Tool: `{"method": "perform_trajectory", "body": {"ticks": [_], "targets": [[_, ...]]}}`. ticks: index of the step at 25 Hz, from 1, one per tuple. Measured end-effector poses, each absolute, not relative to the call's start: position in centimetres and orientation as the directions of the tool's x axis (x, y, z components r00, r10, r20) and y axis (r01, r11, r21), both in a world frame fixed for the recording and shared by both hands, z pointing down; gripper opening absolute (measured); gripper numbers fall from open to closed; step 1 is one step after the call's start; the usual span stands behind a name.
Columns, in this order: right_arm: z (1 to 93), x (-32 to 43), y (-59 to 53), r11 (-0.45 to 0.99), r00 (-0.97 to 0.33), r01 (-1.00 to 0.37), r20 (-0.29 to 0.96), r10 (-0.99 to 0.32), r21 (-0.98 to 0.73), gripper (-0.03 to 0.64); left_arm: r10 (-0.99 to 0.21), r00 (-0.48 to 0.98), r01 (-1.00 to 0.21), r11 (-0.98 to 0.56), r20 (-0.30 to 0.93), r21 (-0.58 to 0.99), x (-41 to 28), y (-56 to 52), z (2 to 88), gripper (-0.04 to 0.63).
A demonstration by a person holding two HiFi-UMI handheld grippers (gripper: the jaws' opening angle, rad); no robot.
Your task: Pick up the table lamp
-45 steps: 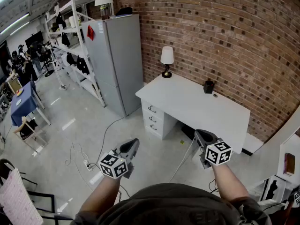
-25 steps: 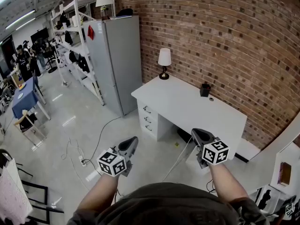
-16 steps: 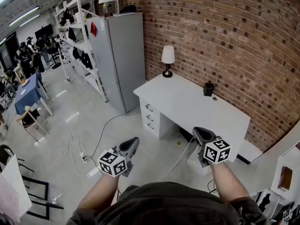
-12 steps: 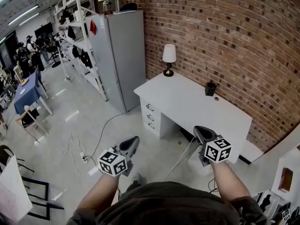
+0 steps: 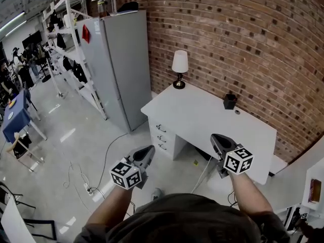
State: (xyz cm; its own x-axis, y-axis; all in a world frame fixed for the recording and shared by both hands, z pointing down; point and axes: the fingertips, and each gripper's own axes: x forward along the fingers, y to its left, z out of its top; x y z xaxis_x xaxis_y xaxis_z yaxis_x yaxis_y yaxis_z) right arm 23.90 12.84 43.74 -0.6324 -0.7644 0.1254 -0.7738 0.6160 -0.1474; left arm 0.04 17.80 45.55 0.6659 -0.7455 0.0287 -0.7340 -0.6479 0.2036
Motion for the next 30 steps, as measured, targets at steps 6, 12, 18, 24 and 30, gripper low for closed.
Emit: {"method": "perform_trajectory", "body": {"ticks": [6, 12, 18, 24, 30], "targets": [[41.4, 18.3, 2.8, 0.580, -0.595, -0.802, 0.097, -0.798, -0.143, -0.006, -0.685, 0.728, -0.678, -0.716, 0.018, 0.166, -4.9, 6.7, 43.3, 0.005], [39.7, 14.9, -4.9, 0.556, -0.569, -0.820, 0.085, -0.818, -0.133, -0.006, -0.653, 0.758, -0.644, -0.745, 0.010, 0.174, -9.0, -2.2, 42.3, 0.005], [41.5, 14.6, -11.1, 0.524, -0.546, -0.834, 0.131, -0.827, -0.172, -0.006, -0.637, 0.770, -0.631, -0.748, 0.044, 0.208, -10.5, -9.1, 43.3, 0.005], [42.4, 15.9, -17.0, 0.528, -0.553, -0.828, 0.130, -0.823, -0.188, -0.006, -0.639, 0.766, -0.636, -0.740, 0.068, 0.218, -9.3, -14.8, 44.2, 0.005], [43.9, 18.1, -24.9, 0.582, -0.609, -0.787, 0.109, -0.785, -0.203, -0.006, -0.682, 0.726, -0.683, -0.703, 0.084, 0.196, -6.5, -20.9, 45.4, 0.005]]}}
